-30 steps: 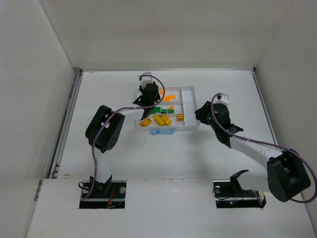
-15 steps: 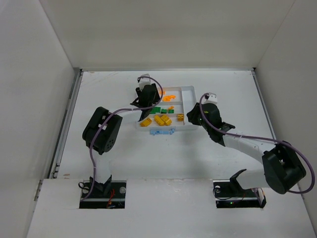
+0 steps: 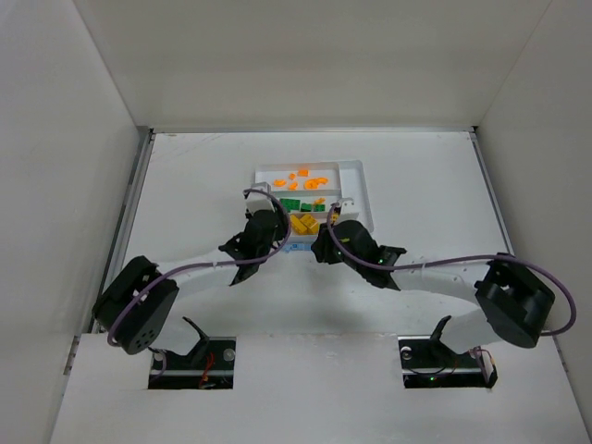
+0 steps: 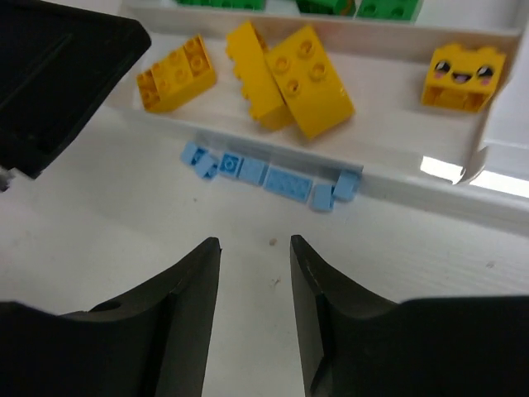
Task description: Sort the legos into containers by color
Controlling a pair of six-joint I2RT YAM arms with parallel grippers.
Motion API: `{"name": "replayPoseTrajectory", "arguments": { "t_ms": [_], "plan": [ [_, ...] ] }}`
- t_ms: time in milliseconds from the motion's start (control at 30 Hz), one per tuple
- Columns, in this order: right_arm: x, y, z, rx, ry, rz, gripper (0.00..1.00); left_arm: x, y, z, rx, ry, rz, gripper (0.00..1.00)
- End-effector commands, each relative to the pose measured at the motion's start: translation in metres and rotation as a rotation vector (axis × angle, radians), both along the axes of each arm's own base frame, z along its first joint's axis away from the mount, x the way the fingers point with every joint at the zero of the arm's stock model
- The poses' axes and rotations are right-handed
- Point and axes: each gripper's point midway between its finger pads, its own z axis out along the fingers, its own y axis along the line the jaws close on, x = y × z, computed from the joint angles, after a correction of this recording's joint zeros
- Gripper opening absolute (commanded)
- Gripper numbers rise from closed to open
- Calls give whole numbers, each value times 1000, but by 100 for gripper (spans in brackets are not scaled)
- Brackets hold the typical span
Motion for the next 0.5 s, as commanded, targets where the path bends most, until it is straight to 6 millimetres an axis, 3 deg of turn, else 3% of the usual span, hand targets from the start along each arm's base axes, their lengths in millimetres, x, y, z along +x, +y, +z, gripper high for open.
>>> {"name": "replayPoseTrajectory", "arguments": {
  "t_ms": [0, 200, 467],
  "plan": [
    [3, 0, -16, -64, -2, -53, 48, -20, 4, 3, -50, -19, 4, 33],
    [10, -5, -39, -127, 26, -126, 47, -42, 12, -6, -50, -12, -13, 34],
    [19, 5, -55, -156, 41, -136, 45, -52, 4, -20, -41, 9, -49, 34]
  ]
}}
